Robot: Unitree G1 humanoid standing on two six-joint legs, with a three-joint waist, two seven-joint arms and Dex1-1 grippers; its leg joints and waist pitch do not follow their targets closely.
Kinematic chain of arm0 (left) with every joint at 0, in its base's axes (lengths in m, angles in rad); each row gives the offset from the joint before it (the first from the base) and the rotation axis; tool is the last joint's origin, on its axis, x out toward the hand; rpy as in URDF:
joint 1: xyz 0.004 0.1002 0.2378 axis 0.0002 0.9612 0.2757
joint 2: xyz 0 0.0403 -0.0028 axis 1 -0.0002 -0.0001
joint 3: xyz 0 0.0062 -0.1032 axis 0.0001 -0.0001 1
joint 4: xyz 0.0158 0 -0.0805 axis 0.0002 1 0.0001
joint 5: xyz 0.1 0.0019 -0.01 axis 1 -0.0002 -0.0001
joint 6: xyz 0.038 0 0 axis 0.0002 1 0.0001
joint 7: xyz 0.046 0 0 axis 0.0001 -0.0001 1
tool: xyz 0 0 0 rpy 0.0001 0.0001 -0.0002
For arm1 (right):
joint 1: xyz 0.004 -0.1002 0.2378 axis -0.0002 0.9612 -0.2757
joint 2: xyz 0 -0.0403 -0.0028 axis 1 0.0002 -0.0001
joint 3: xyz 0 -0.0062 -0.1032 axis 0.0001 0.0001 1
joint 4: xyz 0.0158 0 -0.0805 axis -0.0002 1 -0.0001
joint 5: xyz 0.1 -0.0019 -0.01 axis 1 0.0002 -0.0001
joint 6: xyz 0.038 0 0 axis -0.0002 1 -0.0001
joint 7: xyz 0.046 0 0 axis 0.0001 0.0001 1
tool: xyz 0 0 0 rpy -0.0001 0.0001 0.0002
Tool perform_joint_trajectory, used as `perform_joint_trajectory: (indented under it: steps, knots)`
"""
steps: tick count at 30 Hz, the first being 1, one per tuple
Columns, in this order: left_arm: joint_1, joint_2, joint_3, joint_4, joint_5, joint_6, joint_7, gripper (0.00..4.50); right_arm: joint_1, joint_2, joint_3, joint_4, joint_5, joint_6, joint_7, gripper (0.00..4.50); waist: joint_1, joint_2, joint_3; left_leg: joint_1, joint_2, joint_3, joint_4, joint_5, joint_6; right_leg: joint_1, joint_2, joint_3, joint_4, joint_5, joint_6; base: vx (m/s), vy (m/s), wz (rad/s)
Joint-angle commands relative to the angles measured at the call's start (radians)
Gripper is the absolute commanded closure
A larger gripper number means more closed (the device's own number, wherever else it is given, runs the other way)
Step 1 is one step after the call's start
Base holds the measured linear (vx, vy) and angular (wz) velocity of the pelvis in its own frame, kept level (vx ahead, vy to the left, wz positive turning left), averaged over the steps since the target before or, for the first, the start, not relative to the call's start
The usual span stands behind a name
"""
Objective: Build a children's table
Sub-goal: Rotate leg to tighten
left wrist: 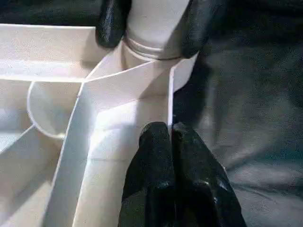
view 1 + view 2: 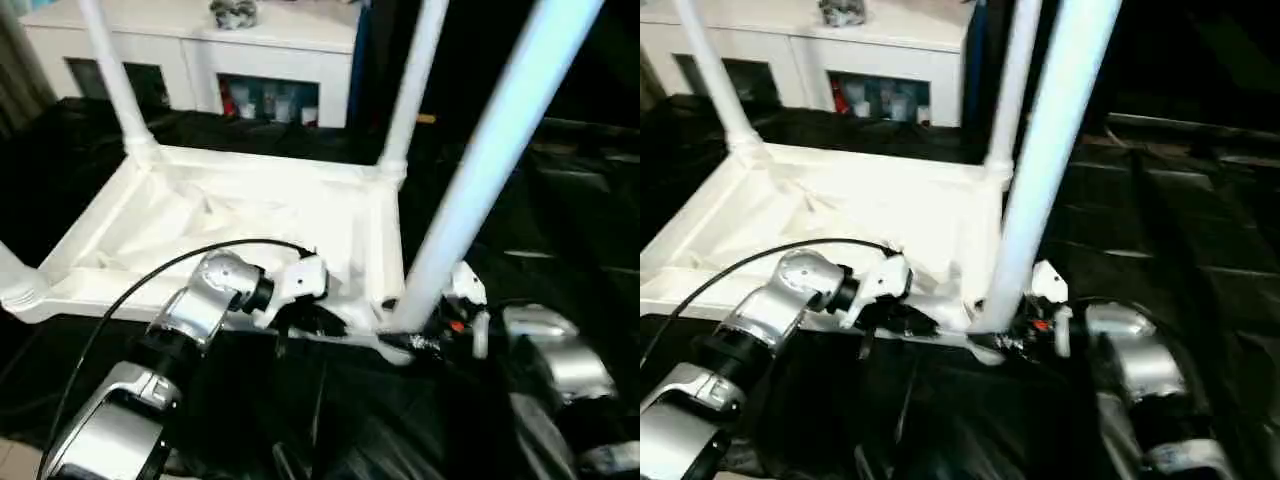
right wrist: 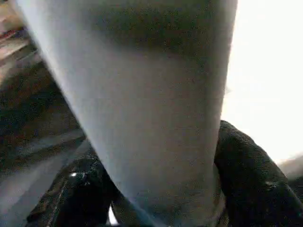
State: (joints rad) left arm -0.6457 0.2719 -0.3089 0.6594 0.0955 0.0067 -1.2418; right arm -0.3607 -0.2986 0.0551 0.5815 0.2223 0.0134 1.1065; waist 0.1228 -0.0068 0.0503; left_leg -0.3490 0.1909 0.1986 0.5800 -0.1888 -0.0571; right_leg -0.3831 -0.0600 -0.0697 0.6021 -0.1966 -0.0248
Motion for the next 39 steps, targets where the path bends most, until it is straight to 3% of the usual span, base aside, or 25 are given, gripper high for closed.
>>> perform_joint_trajectory:
  steps: [1, 2, 3, 4, 7, 8, 11, 12, 14, 18, 20, 22, 28, 33, 39]
  knots:
    - [-0.035, -0.066, -0.004, -0.009, -0.009, 0.005, 0.082, 4.50, -0.005, 0.052, 0.058, 0.051, -0.056, 0.002, -0.098, 1.94, -0.007, -0.005, -0.050, 0.010, 0.053, -0.035, -0.076, -0.249, 0.016, 0.034, -0.107, 0.051, -0.095, -0.400, -0.166, 0.000, 0.000, 0.00]
    - [-0.045, -0.096, -0.005, 0.005, -0.001, 0.015, 0.131, 4.50, -0.020, 0.099, 0.038, 0.093, -0.076, -0.009, -0.228, 1.94, -0.013, -0.001, -0.047, 0.012, 0.054, -0.035, -0.077, -0.261, 0.013, 0.030, -0.106, 0.053, -0.099, -0.414, -0.160, 0.000, 0.000, 0.00]
    - [-0.045, -0.096, -0.005, 0.005, -0.001, 0.015, 0.131, 4.50, -0.020, 0.099, 0.038, 0.093, -0.076, -0.009, -0.228, 1.94, -0.019, -0.001, -0.045, 0.012, 0.054, -0.035, -0.079, -0.273, 0.008, 0.027, -0.106, 0.053, -0.100, -0.426, -0.160, 0.000, 0.000, 0.00]
    - [-0.050, -0.111, -0.006, 0.013, 0.007, 0.018, 0.159, 4.50, -0.028, 0.120, 0.032, 0.111, -0.082, -0.014, -0.278, 1.94, -0.023, -0.003, -0.047, 0.010, 0.052, -0.038, -0.079, -0.282, 0.006, 0.032, -0.107, 0.052, -0.102, -0.447, -0.151, 0.000, 0.000, 0.00]
    - [-0.061, -0.167, -0.008, 0.028, 0.026, 0.038, 0.248, 4.50, -0.062, 0.201, -0.004, 0.178, -0.103, -0.019, -0.464, 1.94, -0.033, 0.003, -0.047, 0.012, 0.053, -0.038, -0.080, -0.287, 0.000, 0.025, -0.105, 0.055, -0.102, -0.417, -0.160, 0.000, 0.000, 0.00]
    - [-0.063, -0.189, -0.008, 0.031, 0.033, 0.044, 0.279, 4.50, -0.079, 0.230, -0.019, 0.205, -0.111, -0.028, -0.535, 1.94, -0.037, 0.002, -0.048, 0.010, 0.052, -0.039, -0.081, -0.288, -0.004, 0.029, -0.105, 0.054, -0.099, -0.407, -0.163, 0.000, 0.000, 0.00]
    - [-0.060, -0.208, -0.010, 0.028, 0.040, 0.045, 0.304, 4.50, -0.093, 0.257, -0.034, 0.225, -0.108, -0.047, -0.594, 1.94, -0.038, 0.002, -0.049, 0.010, 0.051, -0.037, -0.080, -0.281, -0.001, 0.028, -0.105, 0.056, -0.099, -0.379, -0.170, 0.000, 0.000, 0.00]
    - [-0.054, -0.212, -0.015, 0.020, 0.040, 0.044, 0.297, 4.50, -0.096, 0.269, -0.046, 0.227, -0.095, -0.062, -0.612, 1.59, -0.035, 0.003, -0.052, 0.011, 0.052, -0.034, -0.077, -0.272, 0.007, 0.027, -0.106, 0.058, -0.097, -0.347, -0.177, 0.000, 0.000, 0.00]
    - [-0.050, -0.213, -0.017, 0.014, 0.038, 0.044, 0.291, 4.50, -0.097, 0.275, -0.053, 0.227, -0.086, -0.072, -0.615, 1.38, -0.033, 0.003, -0.054, 0.007, 0.053, -0.032, -0.076, -0.239, 0.019, 0.031, -0.102, 0.058, -0.088, -0.271, -0.192, 0.000, 0.000, 0.00]
    - [-0.028, -0.188, -0.030, -0.014, 0.021, 0.023, 0.216, 4.50, -0.091, 0.266, -0.054, 0.202, -0.076, -0.089, -0.574, 1.15, -0.030, 0.004, -0.059, 0.004, 0.053, -0.029, -0.072, -0.186, 0.042, 0.035, -0.101, 0.058, -0.076, -0.168, -0.216, 0.000, 0.000, 0.00]
    - [-0.025, -0.181, -0.031, -0.016, 0.019, 0.019, 0.204, 4.50, -0.091, 0.259, -0.048, 0.201, -0.087, -0.100, -0.568, 0.92, -0.031, 0.004, -0.064, 0.001, 0.053, -0.028, -0.067, -0.140, 0.058, 0.041, -0.099, 0.057, -0.062, -0.059, -0.240, 0.000, 0.000, 0.00]
    - [-0.026, -0.157, -0.031, -0.015, 0.013, 0.005, 0.171, 4.50, -0.086, 0.225, -0.035, 0.182, -0.084, -0.109, -0.483, 0.92, -0.032, 0.002, -0.063, 0.000, 0.051, -0.027, -0.065, -0.128, 0.073, 0.044, -0.099, 0.056, -0.059, -0.032, -0.251, 0.000, 0.000, 0.00]
    - [-0.038, -0.126, -0.029, -0.006, 0.008, -0.020, 0.118, 4.50, -0.053, 0.157, 0.025, 0.122, -0.076, -0.104, -0.273, 0.92, -0.025, 0.001, -0.057, 0.003, 0.055, -0.025, -0.067, -0.171, 0.077, 0.043, -0.099, 0.056, -0.071, -0.132, -0.235, 0.000, 0.000, 0.00]
    - [-0.044, -0.085, -0.035, -0.001, -0.005, -0.041, 0.023, 4.50, -0.010, 0.057, 0.076, 0.042, -0.039, -0.073, -0.019, 0.92, -0.010, 0.002, -0.055, 0.005, 0.058, -0.024, -0.067, -0.195, 0.074, 0.042, -0.099, 0.054, -0.076, -0.186, -0.226, 0.000, 0.000, 0.00]
    - [-0.043, -0.048, -0.043, -0.007, -0.019, -0.043, -0.059, 4.50, 0.009, -0.030, 0.120, 0.002, -0.032, -0.049, 0.158, 1.55, 0.002, 0.003, -0.055, 0.005, 0.059, -0.024, -0.066, -0.191, 0.073, 0.039, -0.100, 0.054, -0.076, -0.195, -0.228, 0.000, 0.000, 0.00]
